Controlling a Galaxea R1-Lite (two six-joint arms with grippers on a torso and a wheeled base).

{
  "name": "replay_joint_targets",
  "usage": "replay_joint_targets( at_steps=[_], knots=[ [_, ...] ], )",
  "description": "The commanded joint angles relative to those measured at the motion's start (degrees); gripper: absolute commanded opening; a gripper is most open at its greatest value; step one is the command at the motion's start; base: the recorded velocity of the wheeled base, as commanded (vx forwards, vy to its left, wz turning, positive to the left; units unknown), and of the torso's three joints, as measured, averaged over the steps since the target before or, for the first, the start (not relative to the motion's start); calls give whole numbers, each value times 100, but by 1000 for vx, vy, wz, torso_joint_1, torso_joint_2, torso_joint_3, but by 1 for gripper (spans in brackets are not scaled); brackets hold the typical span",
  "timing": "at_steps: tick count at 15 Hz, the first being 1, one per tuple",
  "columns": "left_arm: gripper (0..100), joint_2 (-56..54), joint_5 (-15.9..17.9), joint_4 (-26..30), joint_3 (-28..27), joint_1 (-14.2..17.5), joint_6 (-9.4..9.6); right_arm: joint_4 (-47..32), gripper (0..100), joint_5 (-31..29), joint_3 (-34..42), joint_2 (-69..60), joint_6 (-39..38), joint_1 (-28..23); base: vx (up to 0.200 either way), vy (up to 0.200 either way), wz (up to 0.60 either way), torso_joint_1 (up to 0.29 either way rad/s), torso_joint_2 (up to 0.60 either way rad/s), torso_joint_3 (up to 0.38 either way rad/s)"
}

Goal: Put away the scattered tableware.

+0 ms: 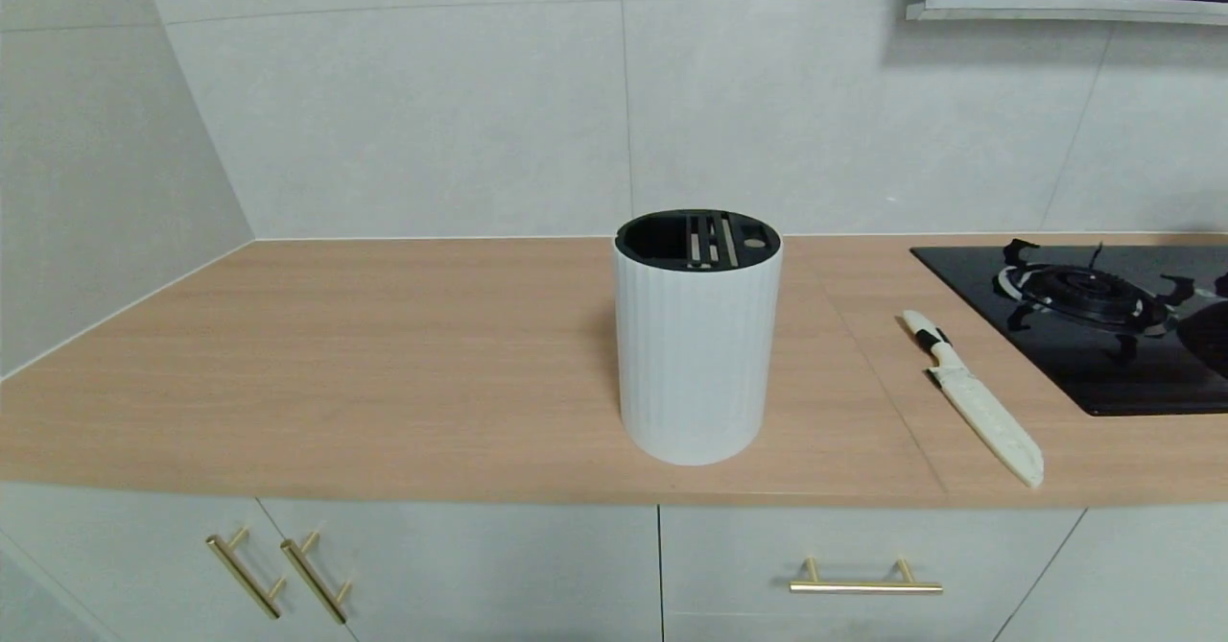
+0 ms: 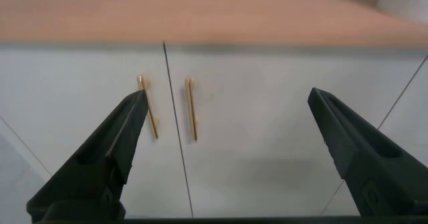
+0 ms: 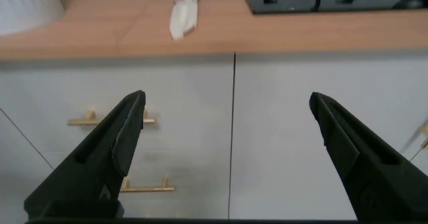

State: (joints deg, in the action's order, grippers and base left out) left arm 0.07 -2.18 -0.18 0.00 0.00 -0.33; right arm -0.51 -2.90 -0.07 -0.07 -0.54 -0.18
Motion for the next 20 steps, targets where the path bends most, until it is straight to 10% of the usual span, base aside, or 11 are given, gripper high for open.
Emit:
replay_joint_targets(
  at_steps=[1, 20],
  knots=[
    [100, 1, -2, 1, 0, 0, -2, -2, 100, 0, -1, 7, 1, 1, 0, 0, 0, 217, -515, -281],
    [100, 1, -2, 1, 0, 0, -2, -2, 100, 0, -1, 7, 1, 1, 0, 0, 0, 229, -489, -263]
  ],
)
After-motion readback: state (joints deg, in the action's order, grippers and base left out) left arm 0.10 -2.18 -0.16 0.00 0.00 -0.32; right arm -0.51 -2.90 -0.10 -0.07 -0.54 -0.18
